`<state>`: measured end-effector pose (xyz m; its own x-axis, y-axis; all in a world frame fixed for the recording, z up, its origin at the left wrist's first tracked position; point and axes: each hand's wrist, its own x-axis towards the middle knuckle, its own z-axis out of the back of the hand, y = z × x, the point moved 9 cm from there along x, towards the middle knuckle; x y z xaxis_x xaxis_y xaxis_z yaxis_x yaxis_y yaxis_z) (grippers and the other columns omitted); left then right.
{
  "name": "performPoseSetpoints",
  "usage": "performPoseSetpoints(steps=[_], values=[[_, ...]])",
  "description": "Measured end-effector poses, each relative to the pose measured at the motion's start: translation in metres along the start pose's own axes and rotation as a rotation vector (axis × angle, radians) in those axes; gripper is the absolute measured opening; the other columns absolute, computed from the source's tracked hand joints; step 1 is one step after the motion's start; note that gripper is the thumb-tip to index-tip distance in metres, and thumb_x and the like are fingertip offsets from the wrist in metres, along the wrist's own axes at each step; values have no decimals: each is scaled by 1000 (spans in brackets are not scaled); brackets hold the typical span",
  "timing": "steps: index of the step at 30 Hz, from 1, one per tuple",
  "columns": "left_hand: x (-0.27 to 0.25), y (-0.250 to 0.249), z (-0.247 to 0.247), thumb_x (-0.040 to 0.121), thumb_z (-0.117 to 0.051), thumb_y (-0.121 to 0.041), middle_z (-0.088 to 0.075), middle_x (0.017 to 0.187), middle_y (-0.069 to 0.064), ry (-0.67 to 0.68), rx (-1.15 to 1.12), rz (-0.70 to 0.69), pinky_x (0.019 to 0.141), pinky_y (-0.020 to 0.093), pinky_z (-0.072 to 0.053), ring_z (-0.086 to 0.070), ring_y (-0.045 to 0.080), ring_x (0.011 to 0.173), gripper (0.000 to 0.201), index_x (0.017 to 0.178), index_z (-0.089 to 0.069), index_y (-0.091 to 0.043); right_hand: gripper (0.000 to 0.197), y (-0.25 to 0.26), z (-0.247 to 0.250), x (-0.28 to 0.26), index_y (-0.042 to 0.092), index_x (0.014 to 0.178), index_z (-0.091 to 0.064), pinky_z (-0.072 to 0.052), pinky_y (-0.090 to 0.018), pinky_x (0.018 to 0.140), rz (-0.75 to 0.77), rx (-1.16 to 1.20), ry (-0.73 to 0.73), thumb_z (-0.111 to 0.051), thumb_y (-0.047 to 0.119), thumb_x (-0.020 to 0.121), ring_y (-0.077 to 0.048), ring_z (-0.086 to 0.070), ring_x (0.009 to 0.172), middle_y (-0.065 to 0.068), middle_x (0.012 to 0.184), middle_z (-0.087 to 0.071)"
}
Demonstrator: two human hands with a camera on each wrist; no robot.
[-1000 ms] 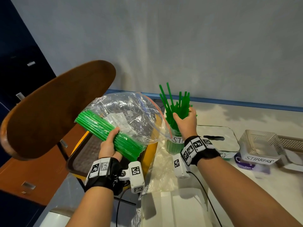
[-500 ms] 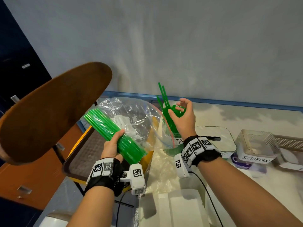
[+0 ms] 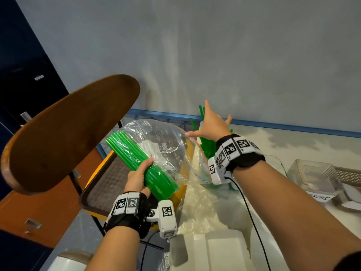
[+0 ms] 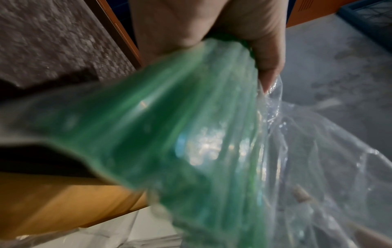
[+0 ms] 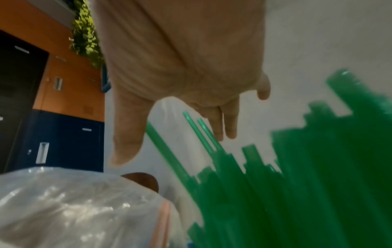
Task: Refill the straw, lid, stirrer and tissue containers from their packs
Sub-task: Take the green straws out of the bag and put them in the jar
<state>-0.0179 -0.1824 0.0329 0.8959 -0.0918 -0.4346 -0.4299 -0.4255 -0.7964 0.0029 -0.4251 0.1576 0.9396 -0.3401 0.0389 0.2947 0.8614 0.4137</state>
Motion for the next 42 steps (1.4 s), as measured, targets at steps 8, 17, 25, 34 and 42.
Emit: performPoseSetpoints(steps=[8, 17, 25, 34, 42], values=[[2, -3, 3, 81, -67, -12, -68, 81, 13, 1, 9, 1, 79, 43, -53, -69, 20, 61, 8, 86, -62, -6, 18, -20, 13, 2, 26, 100, -61, -4, -54, 112, -68, 10, -277, -49, 36, 91, -25, -59, 102, 1, 91, -68], [-7, -5, -3, 80, -68, -10, -68, 75, 11, 6, 50, -35, 70, 40, -56, -67, 22, 66, 9, 85, -61, -8, 31, -36, 22, -21, 31, 122, -47, -5, -55, 113, -63, 69, -300, -50, 23, 93, -22, -61, 93, 1, 84, -64], [-23, -19, 4, 83, -63, -8, -64, 84, 9, 69, 49, -104, 70, 35, -53, -63, 22, 76, 7, 89, -60, -10, 24, -7, 51, -95, 14, 117, -55, -41, -8, 87, 227, 521, -538, -51, 17, 94, -6, -50, 102, -2, 120, -51], [-41, -25, 24, 68, -72, -6, -65, 68, 0, 176, 89, -167, 78, 42, -51, -61, 21, 72, 21, 83, -62, -17, 30, -10, -71, -153, 14, 101, -65, -52, -22, 76, -103, 1150, 281, -36, 3, 97, -13, -64, 81, -3, 97, -67], [-59, -6, 16, 68, -78, -11, -67, 82, 10, 239, 345, -216, 80, 42, -51, -62, 29, 84, 25, 88, -62, -9, 33, 41, -82, -192, 20, 122, -55, -54, -25, 76, 236, 1142, 608, -54, 7, 92, -12, -62, 84, 0, 101, -64]])
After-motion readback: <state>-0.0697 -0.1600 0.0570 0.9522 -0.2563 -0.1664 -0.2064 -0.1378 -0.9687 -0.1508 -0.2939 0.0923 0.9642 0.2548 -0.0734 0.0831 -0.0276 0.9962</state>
